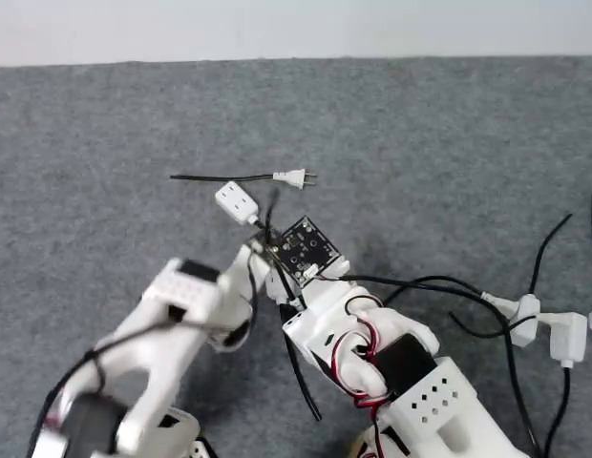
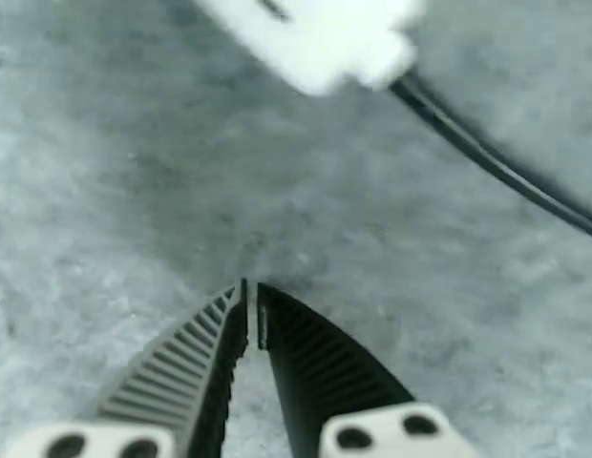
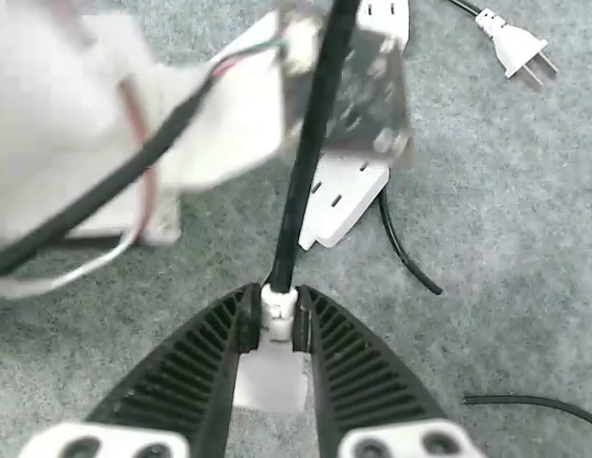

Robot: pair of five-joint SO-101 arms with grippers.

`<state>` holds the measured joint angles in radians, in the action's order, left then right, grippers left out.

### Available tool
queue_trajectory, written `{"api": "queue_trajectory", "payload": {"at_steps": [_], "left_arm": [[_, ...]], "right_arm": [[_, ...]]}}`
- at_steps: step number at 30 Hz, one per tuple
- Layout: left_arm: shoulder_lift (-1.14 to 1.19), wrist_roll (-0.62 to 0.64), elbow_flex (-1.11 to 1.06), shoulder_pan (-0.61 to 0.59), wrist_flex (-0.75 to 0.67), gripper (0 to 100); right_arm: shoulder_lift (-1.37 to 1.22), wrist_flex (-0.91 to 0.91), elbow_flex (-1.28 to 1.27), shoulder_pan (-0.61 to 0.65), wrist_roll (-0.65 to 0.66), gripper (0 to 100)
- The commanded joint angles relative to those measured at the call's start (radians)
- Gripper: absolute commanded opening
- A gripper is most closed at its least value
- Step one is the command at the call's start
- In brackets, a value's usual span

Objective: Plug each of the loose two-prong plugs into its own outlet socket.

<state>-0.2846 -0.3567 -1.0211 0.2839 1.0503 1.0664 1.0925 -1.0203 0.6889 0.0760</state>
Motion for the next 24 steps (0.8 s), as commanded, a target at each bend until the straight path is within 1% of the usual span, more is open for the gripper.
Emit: {"api": "queue_trajectory", "payload": {"at_steps": [1,4,8,11,16,18,21,24], "left_arm": [[-0.235,-0.011,-0.094,0.038,-0.028,1],[-0.316,-0.011,-0.136,0.066,-0.014,1],[-0.305,-0.014,-0.142,0.080,-0.011,1],[-0.305,-0.083,-0.145,0.086,-0.008,1],[-0.305,-0.144,-0.202,0.184,-0.006,1],[-0.307,-0.129,-0.206,0.195,-0.012,1],[-0.307,-0.028,-0.177,0.118,-0.040,1],[-0.307,0.104,-0.125,-0.040,-0.098,1]], "right_arm": [[0.024,0.001,0.012,0.007,0.009,0.9],[0.024,-0.001,0.012,0.008,0.009,0.9],[0.024,-0.012,0.012,0.008,0.009,0.9],[0.024,-0.027,0.011,0.008,0.009,0.9],[0.024,-0.090,-0.015,-0.007,0.012,0.9],[0.024,-0.099,-0.014,-0.022,0.008,0.9],[0.022,-0.143,-0.017,-0.048,-0.021,0.8],[0.012,-0.193,-0.012,-0.058,-0.060,0.8]]}}
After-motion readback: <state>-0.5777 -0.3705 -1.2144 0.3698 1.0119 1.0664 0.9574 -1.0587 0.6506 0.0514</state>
